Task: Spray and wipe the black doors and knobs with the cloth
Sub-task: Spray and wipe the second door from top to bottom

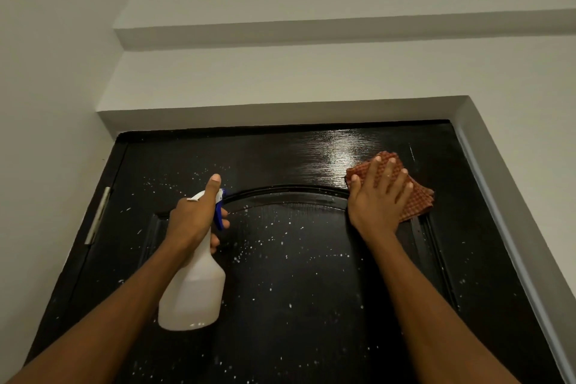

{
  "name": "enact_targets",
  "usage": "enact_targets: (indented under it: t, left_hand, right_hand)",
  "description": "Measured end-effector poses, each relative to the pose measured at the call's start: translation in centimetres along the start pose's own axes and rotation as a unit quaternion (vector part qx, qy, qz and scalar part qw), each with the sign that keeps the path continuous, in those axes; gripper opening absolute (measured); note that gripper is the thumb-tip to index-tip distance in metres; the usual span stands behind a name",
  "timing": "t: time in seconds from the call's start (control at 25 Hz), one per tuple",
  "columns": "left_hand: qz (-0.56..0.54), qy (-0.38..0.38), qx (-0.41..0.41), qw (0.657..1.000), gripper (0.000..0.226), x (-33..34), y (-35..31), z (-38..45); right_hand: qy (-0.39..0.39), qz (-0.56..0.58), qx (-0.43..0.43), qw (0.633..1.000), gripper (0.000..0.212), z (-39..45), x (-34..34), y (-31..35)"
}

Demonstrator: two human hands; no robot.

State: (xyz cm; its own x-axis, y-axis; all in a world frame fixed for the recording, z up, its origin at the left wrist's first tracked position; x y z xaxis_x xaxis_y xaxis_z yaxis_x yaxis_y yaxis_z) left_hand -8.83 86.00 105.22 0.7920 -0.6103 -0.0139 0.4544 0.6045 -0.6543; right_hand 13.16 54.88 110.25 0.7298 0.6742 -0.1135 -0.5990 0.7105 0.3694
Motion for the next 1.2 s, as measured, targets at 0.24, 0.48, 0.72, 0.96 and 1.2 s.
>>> enact_targets:
  t: [0.24,0.48,0.72,0.96,1.2]
  left_hand:
    - [0.008,-0.009,0.008,1.0,0.073,-3.9,0.6,2.1]
    - [-0.034,-0.008,0.025,0.999,0.072,-10.2,2.0,5.3]
    - [-0.085,0.023,0.013,0.996,0.077,-13.6,2.3,8.5]
    - [-0.085,-0.037,-0.019,0.996,0.078,-17.7,5.3,8.9]
    - [-0.082,-0.089,-0.01,0.993,0.073,-20.3,10.1,6.7]
  right_hand:
    - [0.046,0.001,-0.121,0.992,0.072,-1.1,4.0,15.2]
    - [0.089,-0.052,-0.275,0.956,0.069,-1.3,7.9,27.1]
    - [0.013,0.016,-0.126,0.992,0.071,-3.6,8.4,26.1]
    - [0.027,0.02,-0.104,0.994,0.075,-5.5,10.5,33.4]
    - [0.125,-0.066,-0.368,0.919,0.07,-12.8,15.5,44.4]
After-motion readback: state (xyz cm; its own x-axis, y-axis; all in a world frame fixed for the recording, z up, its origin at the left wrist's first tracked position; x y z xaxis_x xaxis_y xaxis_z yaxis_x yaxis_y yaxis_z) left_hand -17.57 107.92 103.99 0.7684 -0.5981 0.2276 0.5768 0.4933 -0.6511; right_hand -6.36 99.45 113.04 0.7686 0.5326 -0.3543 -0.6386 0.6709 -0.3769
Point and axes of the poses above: each hand's wrist, its own z-axis towards the middle knuckle, its own x-axis out of the palm, y = z × x, the point moved 10 cm from there along z, towards the middle knuckle, and after that the axes turned 5 degrees about y, right-handed, at the moved point
